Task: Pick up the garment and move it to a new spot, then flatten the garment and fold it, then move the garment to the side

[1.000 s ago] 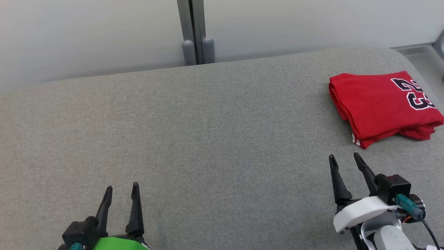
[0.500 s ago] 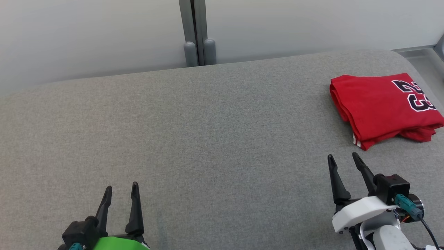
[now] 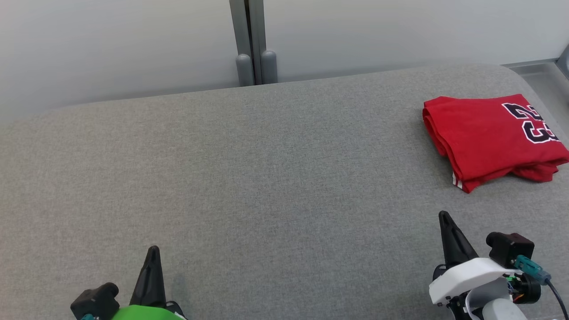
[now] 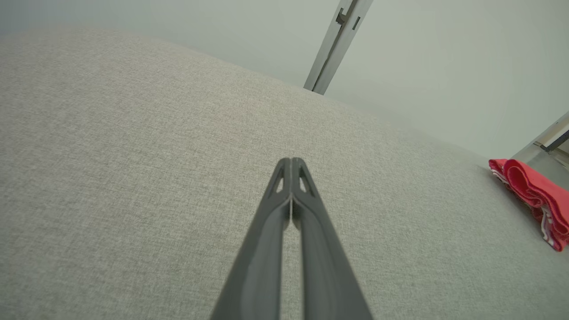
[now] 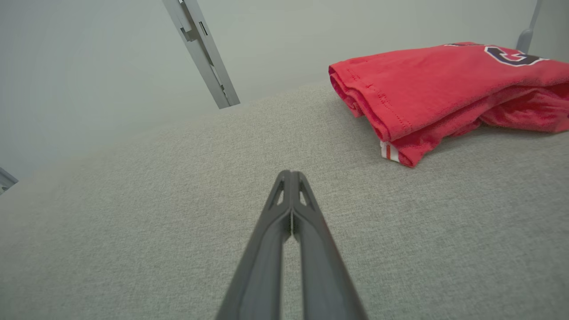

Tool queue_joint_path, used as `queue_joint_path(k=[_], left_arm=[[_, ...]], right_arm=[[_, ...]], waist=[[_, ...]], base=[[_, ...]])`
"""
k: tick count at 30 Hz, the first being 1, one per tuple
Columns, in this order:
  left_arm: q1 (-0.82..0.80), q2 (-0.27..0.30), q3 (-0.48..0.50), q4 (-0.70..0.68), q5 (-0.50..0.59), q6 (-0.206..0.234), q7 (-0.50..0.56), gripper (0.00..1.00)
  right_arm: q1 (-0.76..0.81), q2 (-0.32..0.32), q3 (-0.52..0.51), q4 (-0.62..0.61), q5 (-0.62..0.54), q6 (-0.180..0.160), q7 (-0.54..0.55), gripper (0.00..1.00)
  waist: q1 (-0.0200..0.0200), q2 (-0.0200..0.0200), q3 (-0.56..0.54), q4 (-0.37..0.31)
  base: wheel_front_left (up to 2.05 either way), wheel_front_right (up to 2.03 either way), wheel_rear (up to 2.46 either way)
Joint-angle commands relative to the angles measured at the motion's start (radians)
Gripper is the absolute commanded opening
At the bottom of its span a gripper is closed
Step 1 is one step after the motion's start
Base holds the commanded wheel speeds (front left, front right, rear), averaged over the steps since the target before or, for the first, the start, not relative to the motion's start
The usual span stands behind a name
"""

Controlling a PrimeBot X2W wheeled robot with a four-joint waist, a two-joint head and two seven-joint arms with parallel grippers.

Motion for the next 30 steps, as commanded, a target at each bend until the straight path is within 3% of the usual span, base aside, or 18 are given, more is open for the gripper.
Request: queue_joint_path(k=[1,30], left_arm=[[-0.023,0.006,0.008,-0.012,-0.045,-0.002,0.009,0.00],[-0.081,0.017,0.059,-0.009,-0.454,-0.009,0.119,0.00]], right_arm=[[-0.015,-0.003,-0.007,-0.020,0.047,0.000,0.009,0.00],[-0.018,-0.007,-0.049,-0.049,0.493,0.000,0.126,0.00]], waist=[[0.0000,0.0000,0.000,0.000],[0.0000,0.0000,-0.008,0.006]], base=[[0.00,0.00,0.00],[0.00,0.00,0.00]])
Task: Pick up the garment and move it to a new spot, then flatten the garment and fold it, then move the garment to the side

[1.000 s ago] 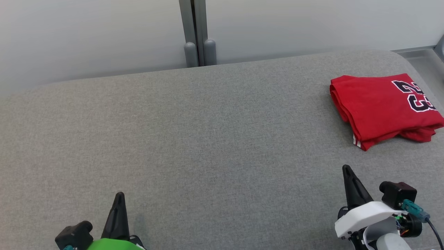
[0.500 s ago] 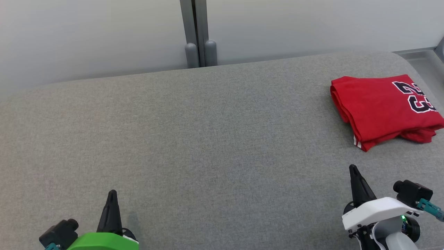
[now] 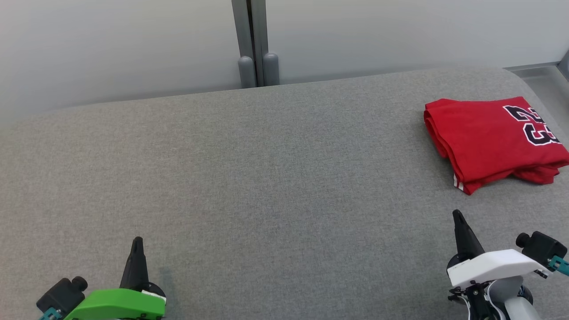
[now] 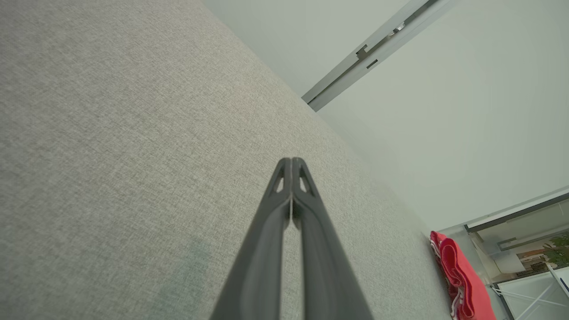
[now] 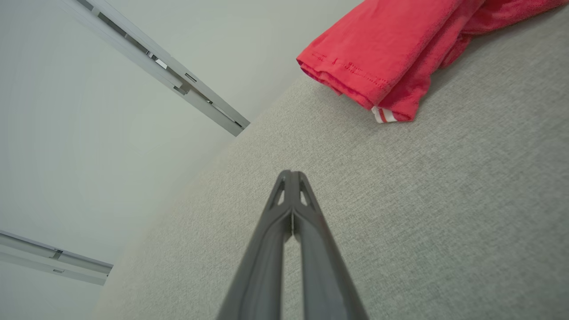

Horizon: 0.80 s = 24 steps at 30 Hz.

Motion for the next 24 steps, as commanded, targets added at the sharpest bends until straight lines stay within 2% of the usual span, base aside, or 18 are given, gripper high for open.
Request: queue_joint_path(k=[1,24], left_arm=[[-0.028,0.011,0.008,-0.012,-0.034,-0.006,0.007,0.00],[-0.061,0.013,0.043,-0.010,-0.274,-0.009,0.078,0.00]], right_arm=[[-0.016,-0.005,-0.007,-0.018,0.036,0.000,0.008,0.00],[-0.019,-0.007,-0.033,-0.034,0.303,0.000,0.079,0.00]], waist=[[0.0000,0.0000,0.000,0.000],[0.0000,0.0000,-0.006,0.005]], base=[[0.00,0.00,0.00],[0.00,0.00,0.00]])
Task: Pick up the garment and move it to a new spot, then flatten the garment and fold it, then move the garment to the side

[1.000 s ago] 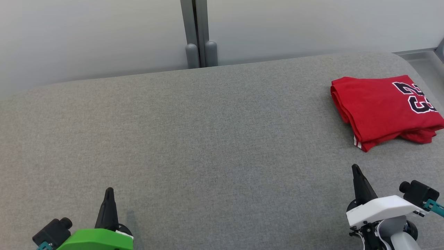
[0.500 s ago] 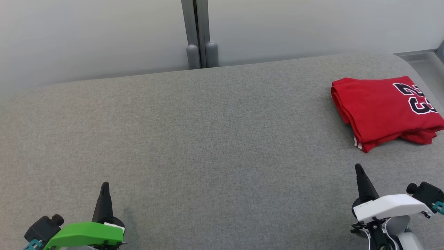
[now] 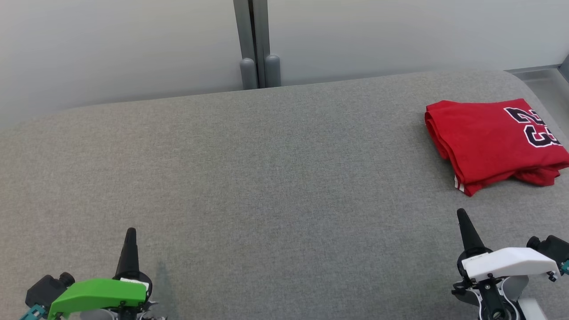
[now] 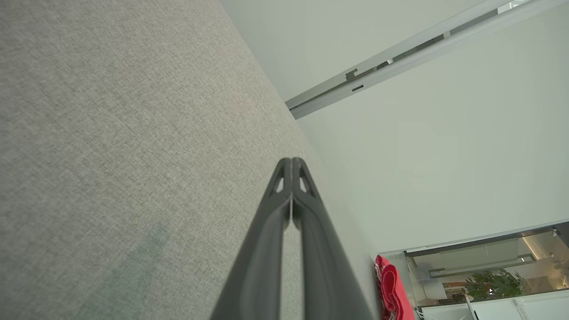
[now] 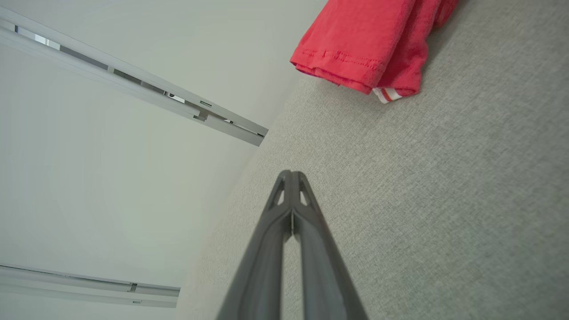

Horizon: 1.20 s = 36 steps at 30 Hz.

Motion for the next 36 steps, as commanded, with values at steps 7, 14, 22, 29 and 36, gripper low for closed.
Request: queue_joint_path(k=[7,14,22,29,36], left_arm=[[-0.033,0.010,0.015,-0.009,-0.082,-0.004,0.022,0.00],[-0.040,0.010,0.025,-0.009,-0.141,-0.005,0.040,0.00],[-0.050,0.010,0.035,-0.008,-0.204,-0.006,0.060,0.00],[-0.058,0.009,0.044,-0.007,-0.256,-0.007,0.076,0.00],[-0.063,0.009,0.053,-0.006,-0.305,-0.008,0.092,0.00]], right_arm=[[-0.018,-0.006,-0.012,-0.019,0.089,0.000,0.025,0.00],[-0.019,-0.007,-0.018,-0.022,0.156,-0.001,0.042,0.00],[-0.019,-0.007,-0.025,-0.026,0.226,-0.001,0.062,0.00],[-0.019,-0.007,-0.031,-0.030,0.285,-0.001,0.077,0.00],[-0.020,-0.008,-0.037,-0.033,0.341,-0.001,0.092,0.00]], waist=[[0.0000,0.0000,-0.002,0.001],[0.0000,0.0000,-0.004,0.003],[0.0000,0.0000,-0.006,0.004],[0.0000,0.0000,-0.008,0.005],[0.0000,0.0000,-0.009,0.007]], base=[[0.00,0.00,0.00],[0.00,0.00,0.00],[0.00,0.00,0.00],[0.00,0.00,0.00],[0.00,0.00,0.00]])
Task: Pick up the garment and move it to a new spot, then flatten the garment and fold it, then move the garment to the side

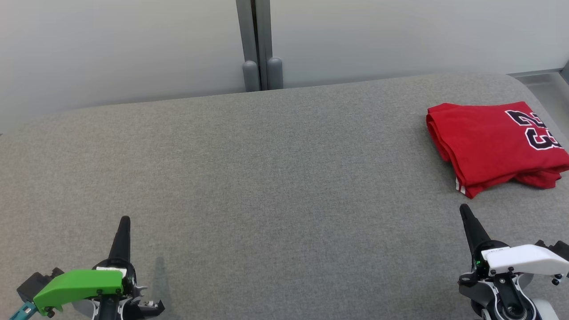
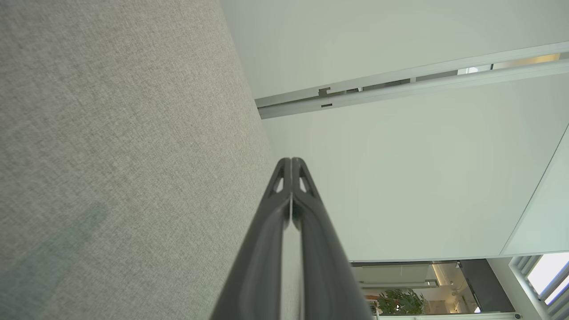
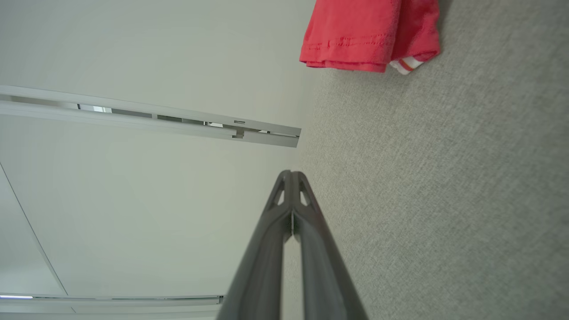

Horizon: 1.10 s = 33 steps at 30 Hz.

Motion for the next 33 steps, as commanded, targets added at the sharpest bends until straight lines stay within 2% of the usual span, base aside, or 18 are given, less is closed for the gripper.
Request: queue_joint_path(k=[1,28,33], left_arm=[[-0.020,0.008,0.008,-0.005,-0.021,-0.007,0.004,0.00],[-0.044,0.006,0.036,-0.002,-0.183,-0.009,0.057,0.00],[-0.040,0.005,0.037,-0.002,-0.179,-0.009,0.058,0.00]], right_arm=[[-0.014,-0.006,-0.006,-0.010,0.022,-0.001,0.007,0.00],[-0.014,-0.007,-0.023,-0.019,0.208,-0.001,0.055,0.00],[-0.013,-0.007,-0.022,-0.019,0.203,-0.001,0.055,0.00]], waist=[[0.0000,0.0000,0.000,0.000],[0.0000,0.0000,-0.007,0.005],[0.0000,0.0000,-0.007,0.005]], base=[[0.00,0.00,0.00],[0.00,0.00,0.00],[0.00,0.00,0.00]])
